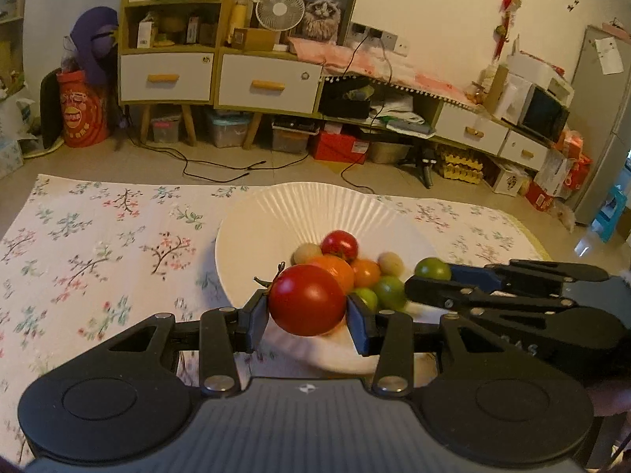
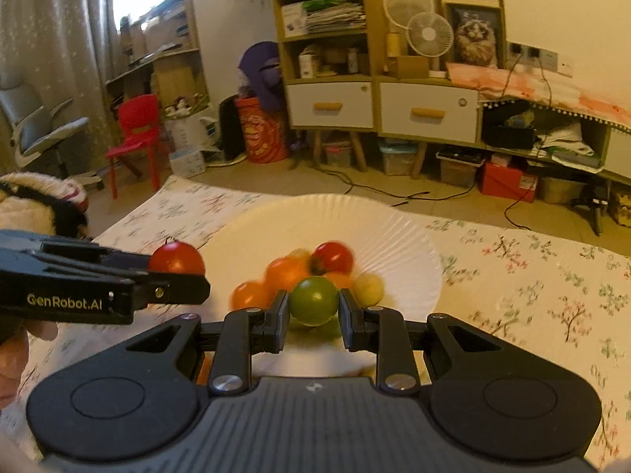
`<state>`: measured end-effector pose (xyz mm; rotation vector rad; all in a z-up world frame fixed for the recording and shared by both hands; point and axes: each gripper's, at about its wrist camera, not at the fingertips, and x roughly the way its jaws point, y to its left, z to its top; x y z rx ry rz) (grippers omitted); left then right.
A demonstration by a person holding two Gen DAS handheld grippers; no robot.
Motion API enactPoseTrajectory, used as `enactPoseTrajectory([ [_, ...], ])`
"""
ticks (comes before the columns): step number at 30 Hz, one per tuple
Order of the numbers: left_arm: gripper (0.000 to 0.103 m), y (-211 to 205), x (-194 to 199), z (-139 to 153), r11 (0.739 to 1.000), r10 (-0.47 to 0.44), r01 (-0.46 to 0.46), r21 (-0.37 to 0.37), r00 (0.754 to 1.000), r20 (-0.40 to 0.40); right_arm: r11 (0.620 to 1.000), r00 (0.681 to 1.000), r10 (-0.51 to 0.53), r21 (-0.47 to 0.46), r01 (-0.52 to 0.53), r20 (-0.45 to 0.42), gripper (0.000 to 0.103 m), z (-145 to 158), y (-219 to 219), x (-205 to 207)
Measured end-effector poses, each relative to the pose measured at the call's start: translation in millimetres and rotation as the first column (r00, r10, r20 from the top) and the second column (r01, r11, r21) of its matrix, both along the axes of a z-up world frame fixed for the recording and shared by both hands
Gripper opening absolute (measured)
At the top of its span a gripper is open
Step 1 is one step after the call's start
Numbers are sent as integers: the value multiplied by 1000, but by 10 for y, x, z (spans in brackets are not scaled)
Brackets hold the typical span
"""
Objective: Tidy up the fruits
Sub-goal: 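Carry the red and green tomatoes over the white plate and open both tools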
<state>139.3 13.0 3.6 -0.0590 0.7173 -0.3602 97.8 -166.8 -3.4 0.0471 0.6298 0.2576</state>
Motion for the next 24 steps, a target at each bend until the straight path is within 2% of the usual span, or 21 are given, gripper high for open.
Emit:
enactPoseTrajectory([
  [10, 39, -14, 372, -128, 999, 9, -11, -36, 998, -55, 999, 999, -44, -32, 44, -7, 24, -113, -123, 352],
  [20, 39, 53, 450, -131, 997, 13, -18, -78, 998, -66, 998, 998, -51, -49, 50, -28, 24, -184, -88, 424],
  [24, 39, 54, 460, -133, 997, 17, -22, -73, 998, -67, 998, 998, -46, -53, 44, -35, 24, -189, -88, 459],
])
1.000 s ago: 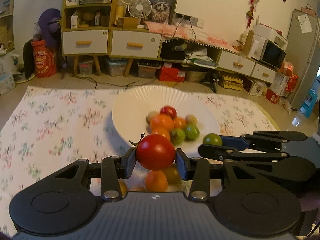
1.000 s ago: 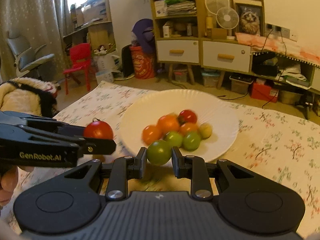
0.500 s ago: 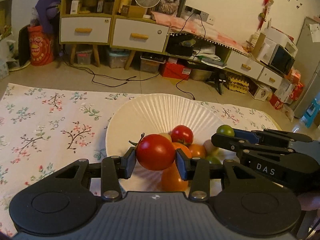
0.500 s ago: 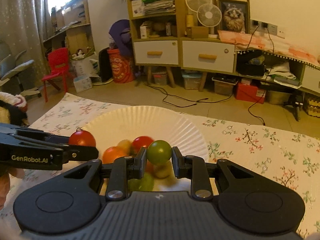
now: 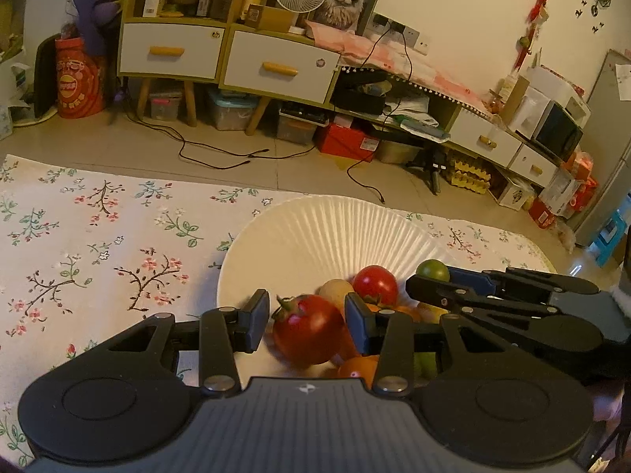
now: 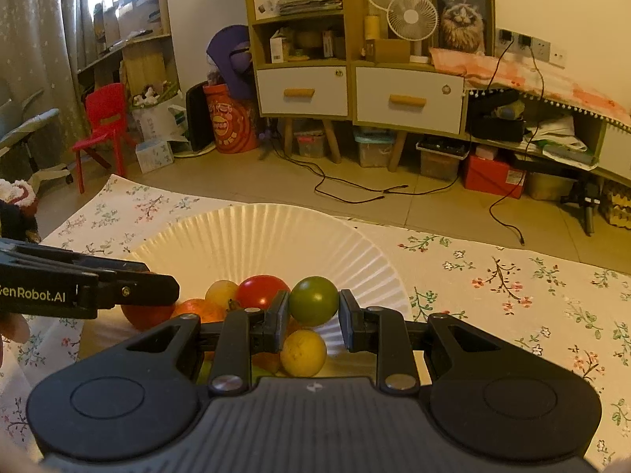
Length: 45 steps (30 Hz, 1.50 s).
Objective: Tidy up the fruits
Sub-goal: 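Carry the red and green tomatoes over the white plate and open both tools, then withdraw both open tools from the plate toward the remaining fruits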
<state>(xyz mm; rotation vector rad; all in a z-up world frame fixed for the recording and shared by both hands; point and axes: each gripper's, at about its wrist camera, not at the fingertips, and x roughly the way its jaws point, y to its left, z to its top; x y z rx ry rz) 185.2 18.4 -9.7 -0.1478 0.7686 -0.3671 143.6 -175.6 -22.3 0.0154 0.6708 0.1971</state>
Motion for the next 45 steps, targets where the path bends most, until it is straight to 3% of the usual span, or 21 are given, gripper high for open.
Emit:
enactPoseTrajectory([
  [9, 43, -3, 15, 47, 1000, -3, 3, 6, 1000, 22, 1000, 1000, -17, -11, 16, -15, 28, 7, 10, 3],
  [19, 68, 43, -159, 162, 999, 19, -21, 28, 998, 64, 998, 998, -57, -10, 57, 14, 61, 141, -38, -143],
  [25, 79, 117, -289, 175, 998, 38, -41, 45, 997, 63, 996, 996, -86, -7, 86, 19, 70, 202, -96, -248],
  [33, 85, 223, -474, 194, 995, 58, -63, 80, 996, 61, 993, 993, -117, 17, 116, 11, 80, 274, -144, -443],
  [45, 89, 352, -763, 159, 988, 57, -65, 139, 996, 65, 997, 997, -79, -2, 79, 10, 89, 320, -7, -704],
])
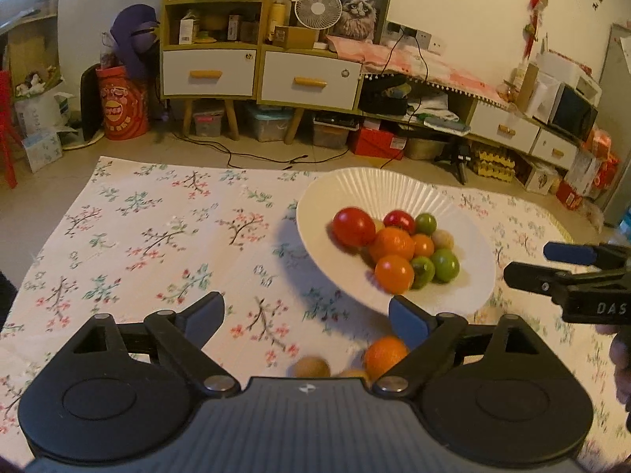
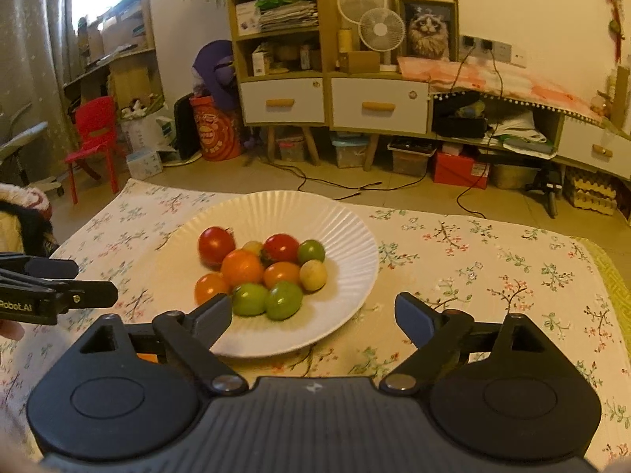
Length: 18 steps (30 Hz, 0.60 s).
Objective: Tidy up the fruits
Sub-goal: 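Withdraw both open tools from the plate toward the remaining fruits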
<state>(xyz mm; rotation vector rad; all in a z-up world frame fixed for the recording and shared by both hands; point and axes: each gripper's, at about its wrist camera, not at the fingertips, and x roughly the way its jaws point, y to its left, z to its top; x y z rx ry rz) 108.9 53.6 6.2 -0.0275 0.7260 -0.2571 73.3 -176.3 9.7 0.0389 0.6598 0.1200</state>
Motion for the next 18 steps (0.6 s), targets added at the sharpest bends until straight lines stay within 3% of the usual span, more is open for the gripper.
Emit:
enactPoseTrajectory([
  [18, 98, 92, -411, -154, 998, -28, 28, 56, 1000, -12, 997, 997, 68, -26, -69, -38, 97, -140, 273, -356],
])
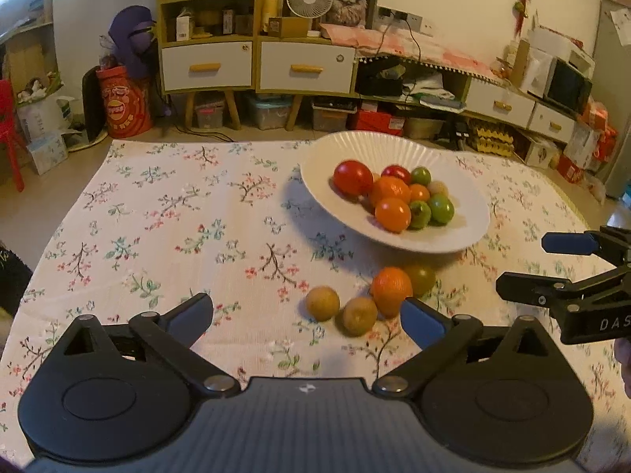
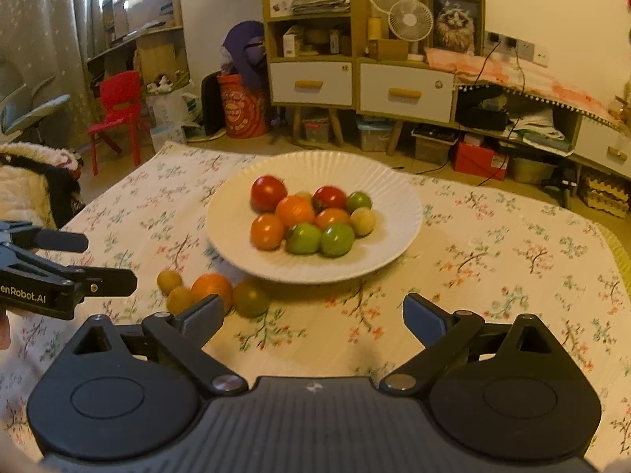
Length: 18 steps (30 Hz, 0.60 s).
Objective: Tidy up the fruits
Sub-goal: 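Withdraw both open tools from the plate toward the remaining fruits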
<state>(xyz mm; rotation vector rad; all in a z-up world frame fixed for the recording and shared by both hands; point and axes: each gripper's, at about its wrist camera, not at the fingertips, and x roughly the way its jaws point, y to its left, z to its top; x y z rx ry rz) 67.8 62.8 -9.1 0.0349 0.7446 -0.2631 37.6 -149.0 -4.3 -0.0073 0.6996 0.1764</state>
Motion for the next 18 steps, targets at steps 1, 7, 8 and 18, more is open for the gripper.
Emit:
enactPoseTrajectory([
  [1, 98, 8, -15, -16, 1000, -1, 1, -2, 1000, -5, 1000, 1000, 5, -2, -5, -6, 97, -16, 12, -13],
  [7, 98, 15, -90, -131, 999, -36, 37, 17, 999, -31, 1000, 1000, 18, 7, -18, -15, 100, -63, 84, -112],
  [8, 98, 21, -104, -149, 999, -35, 36, 20, 999, -34, 1000, 1000, 20, 7, -20, -16, 100, -68, 89, -125],
  [18, 98, 53, -216, -277, 999, -47, 48, 25, 997, -60, 999, 998, 39, -30, -40, -45, 102, -191, 166, -196],
])
